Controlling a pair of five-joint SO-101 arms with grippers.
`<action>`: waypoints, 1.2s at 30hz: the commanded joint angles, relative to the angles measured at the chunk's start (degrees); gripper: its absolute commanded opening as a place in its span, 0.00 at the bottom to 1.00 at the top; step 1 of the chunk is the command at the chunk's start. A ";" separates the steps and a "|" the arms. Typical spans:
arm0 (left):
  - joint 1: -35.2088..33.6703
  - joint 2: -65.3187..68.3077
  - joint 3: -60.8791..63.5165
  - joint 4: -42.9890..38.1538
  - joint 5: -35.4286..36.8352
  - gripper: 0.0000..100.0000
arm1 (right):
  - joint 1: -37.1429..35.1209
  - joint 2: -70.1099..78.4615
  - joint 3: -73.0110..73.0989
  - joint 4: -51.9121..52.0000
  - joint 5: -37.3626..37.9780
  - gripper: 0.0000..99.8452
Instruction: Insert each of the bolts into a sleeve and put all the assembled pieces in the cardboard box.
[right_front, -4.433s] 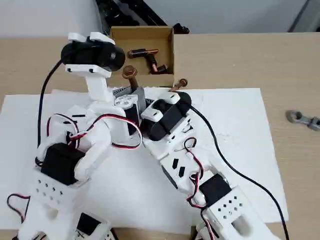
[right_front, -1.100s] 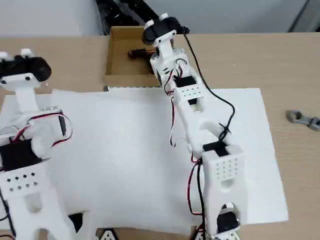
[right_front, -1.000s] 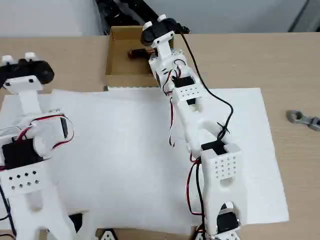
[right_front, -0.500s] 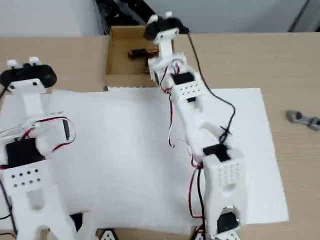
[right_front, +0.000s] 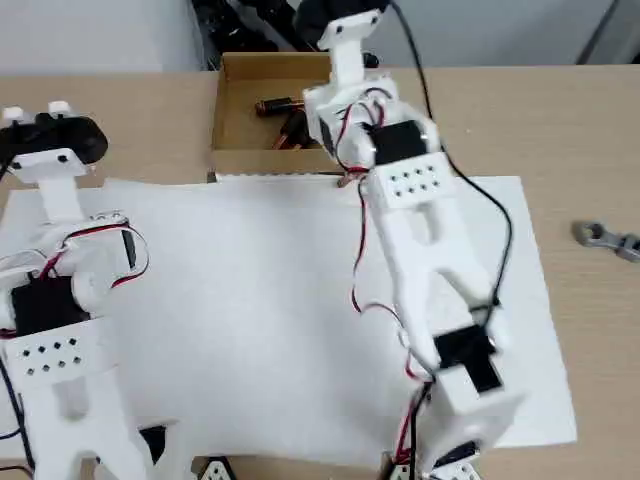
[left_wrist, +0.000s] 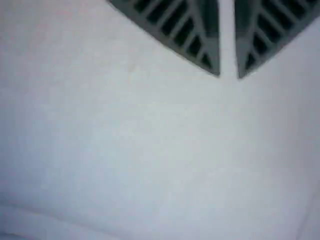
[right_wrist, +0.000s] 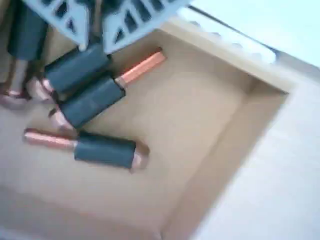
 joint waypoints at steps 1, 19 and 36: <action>-0.44 -0.35 0.04 -1.05 -0.09 0.01 | 1.01 -12.00 -2.90 4.88 0.88 0.00; 6.86 -0.53 16.92 -14.51 0.09 0.01 | 0.13 -48.13 -0.62 44.53 5.36 0.00; 18.64 -0.44 40.40 -33.41 0.09 0.01 | 0.13 -105.89 58.02 31.69 9.05 0.00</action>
